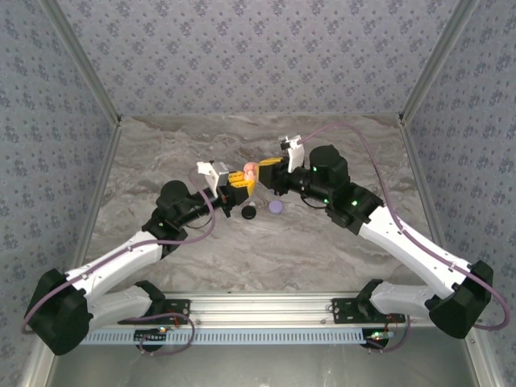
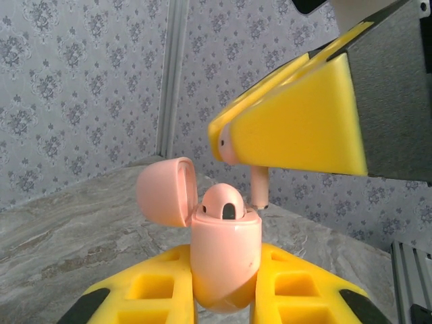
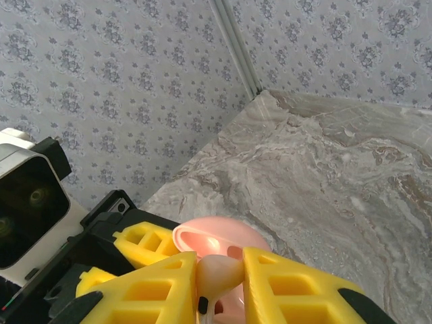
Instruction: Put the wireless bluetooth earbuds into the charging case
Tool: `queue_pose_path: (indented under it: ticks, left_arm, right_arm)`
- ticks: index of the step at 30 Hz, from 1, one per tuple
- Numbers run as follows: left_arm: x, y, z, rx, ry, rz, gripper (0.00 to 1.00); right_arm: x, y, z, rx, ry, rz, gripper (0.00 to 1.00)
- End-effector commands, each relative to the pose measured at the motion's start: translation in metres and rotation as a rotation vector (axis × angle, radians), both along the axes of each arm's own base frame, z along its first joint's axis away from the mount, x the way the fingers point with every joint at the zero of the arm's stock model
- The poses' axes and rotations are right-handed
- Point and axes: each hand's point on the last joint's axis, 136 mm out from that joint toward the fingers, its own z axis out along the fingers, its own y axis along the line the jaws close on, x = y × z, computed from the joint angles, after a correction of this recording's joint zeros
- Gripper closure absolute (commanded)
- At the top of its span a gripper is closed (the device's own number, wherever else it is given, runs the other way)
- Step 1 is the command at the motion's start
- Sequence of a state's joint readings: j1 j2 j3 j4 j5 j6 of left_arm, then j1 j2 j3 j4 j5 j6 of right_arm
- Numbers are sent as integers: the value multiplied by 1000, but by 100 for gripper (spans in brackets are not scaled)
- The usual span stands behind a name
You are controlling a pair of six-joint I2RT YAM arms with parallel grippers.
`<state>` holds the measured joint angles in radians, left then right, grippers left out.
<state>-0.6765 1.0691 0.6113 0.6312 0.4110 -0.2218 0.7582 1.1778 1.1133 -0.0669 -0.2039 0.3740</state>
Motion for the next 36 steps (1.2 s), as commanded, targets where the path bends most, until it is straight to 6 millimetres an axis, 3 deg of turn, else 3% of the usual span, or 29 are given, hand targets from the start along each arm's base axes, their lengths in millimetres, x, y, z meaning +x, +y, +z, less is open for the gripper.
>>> queue_pose_path:
  ticks: [1,13,24,31,34,36]
  left_arm:
    - [-6,-3,10,-31,-30,-33,100]
    - [-7,-2,11,-28,-36,-26,100]
    - [-7,2,14,-36,-50,-7,100]
    - [-8,2,13,-35,-48,-11,100]
    - [-8,2,12,-35,-46,-12,100]
    - [-9,2,12,-36,-45,-12,100]
  right_arm:
    - [4,4,16,20,-47,-10,76]
    - [7,11,7,-11,-26,0,75]
    - [2,11,-20,-41,57,1,72]
    - [3,9,-10,-49,30,-4,68]
    - [3,6,-4,-61,17,0,62]
    - [3,3,17,-48,-17,2,56]
